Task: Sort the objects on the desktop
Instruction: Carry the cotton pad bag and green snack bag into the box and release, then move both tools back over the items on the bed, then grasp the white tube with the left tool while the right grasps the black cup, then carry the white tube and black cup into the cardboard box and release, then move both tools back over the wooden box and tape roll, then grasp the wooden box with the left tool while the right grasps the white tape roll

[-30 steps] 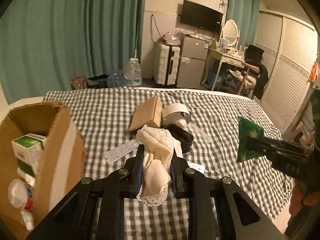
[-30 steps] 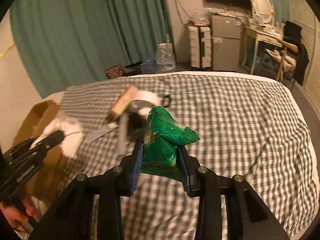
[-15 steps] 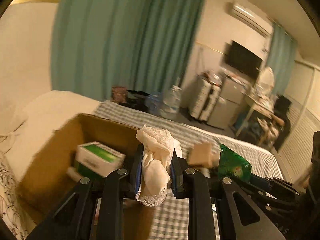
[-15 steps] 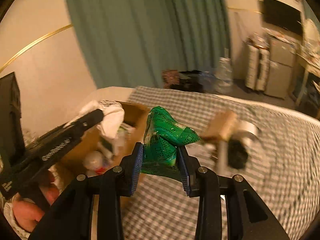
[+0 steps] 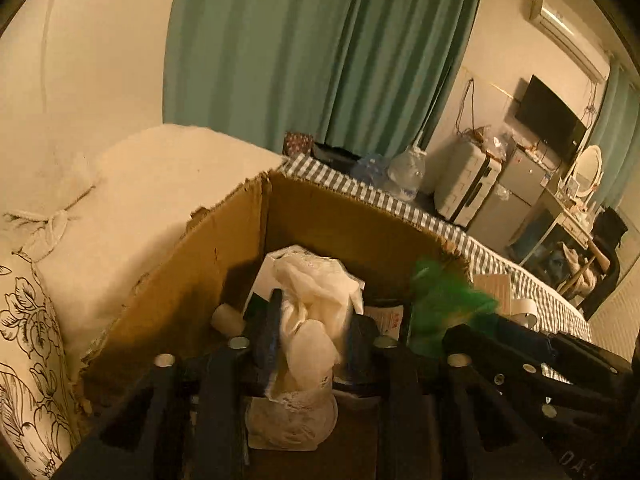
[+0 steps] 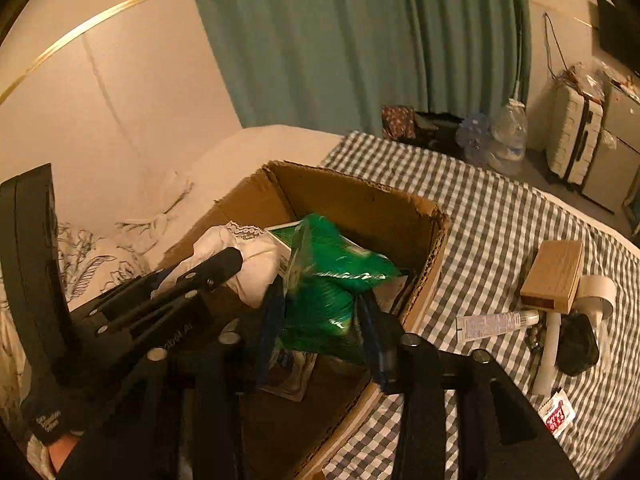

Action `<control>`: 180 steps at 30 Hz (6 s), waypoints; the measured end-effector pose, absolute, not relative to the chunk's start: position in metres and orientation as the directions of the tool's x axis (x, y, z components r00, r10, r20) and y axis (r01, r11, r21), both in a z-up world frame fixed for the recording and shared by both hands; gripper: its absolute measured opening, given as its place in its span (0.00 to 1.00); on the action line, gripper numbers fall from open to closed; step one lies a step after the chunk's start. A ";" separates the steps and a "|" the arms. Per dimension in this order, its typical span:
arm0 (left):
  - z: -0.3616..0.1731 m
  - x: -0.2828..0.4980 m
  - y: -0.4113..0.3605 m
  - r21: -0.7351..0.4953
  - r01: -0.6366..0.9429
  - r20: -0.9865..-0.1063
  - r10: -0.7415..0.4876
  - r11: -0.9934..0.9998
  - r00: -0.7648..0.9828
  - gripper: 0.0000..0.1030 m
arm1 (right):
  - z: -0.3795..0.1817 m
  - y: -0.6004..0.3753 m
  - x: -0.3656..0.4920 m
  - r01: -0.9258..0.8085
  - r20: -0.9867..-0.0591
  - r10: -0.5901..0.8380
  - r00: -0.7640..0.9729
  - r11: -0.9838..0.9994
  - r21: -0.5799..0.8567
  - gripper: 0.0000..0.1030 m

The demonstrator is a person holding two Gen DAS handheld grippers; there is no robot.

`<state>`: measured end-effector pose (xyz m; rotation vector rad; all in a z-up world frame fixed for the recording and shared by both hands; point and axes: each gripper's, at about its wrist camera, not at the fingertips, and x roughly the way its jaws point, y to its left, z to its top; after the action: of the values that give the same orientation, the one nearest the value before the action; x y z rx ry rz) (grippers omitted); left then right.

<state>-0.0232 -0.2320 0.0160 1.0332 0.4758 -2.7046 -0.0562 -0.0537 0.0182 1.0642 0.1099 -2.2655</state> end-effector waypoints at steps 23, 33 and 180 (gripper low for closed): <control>0.033 -0.027 -0.057 -0.109 -0.023 -0.615 0.086 -0.994 -0.784 1.00 | 0.023 0.234 -0.058 0.178 -0.713 -0.178 -0.678 -0.981 0.076 0.60; -0.036 -0.081 0.018 0.040 -0.129 -0.722 0.060 -0.991 -0.689 1.00 | -0.037 0.232 -0.082 0.270 -0.737 -0.272 -0.619 -0.955 0.126 0.60; -0.113 -0.241 0.035 -0.227 -0.206 -0.788 0.304 -0.952 -0.536 1.00 | -0.116 0.245 -0.243 0.116 -0.686 -0.535 -0.493 -0.822 0.558 0.79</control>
<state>-0.2405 0.0351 -0.1131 1.5940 0.1852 -3.0360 -0.2428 0.2450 -0.1163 1.3009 -0.6330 -2.3373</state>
